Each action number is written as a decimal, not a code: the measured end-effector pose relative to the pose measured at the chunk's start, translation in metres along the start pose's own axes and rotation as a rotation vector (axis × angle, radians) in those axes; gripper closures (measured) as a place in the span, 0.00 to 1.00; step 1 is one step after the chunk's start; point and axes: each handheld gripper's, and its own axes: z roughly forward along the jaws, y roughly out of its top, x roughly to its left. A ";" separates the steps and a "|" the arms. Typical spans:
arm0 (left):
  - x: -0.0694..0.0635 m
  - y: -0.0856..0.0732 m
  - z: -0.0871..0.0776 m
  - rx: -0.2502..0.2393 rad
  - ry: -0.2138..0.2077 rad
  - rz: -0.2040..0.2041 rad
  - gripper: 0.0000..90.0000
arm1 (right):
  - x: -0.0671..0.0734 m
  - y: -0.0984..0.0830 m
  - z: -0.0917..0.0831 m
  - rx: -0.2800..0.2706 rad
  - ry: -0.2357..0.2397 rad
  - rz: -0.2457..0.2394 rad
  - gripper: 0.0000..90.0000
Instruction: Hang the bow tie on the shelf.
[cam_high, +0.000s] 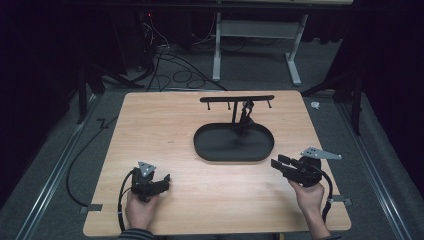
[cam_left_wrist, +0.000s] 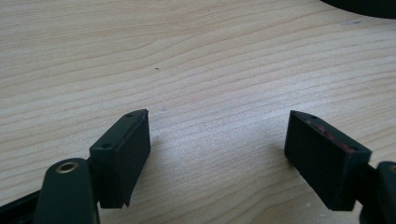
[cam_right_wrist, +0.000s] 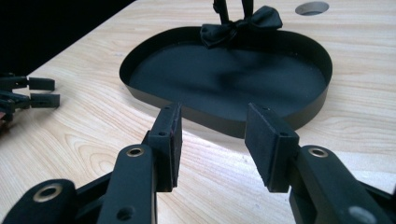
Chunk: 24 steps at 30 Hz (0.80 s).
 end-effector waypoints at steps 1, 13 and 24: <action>0.000 0.000 0.000 0.000 0.000 0.000 0.25 | 0.000 -0.001 0.001 0.002 0.000 -0.002 0.65; 0.000 0.000 0.000 0.000 0.000 0.000 0.25 | -0.001 -0.013 0.007 0.018 -0.004 0.010 0.65; 0.000 0.000 0.000 0.000 0.000 0.000 0.25 | 0.004 -0.019 0.015 0.049 -0.032 -0.021 0.65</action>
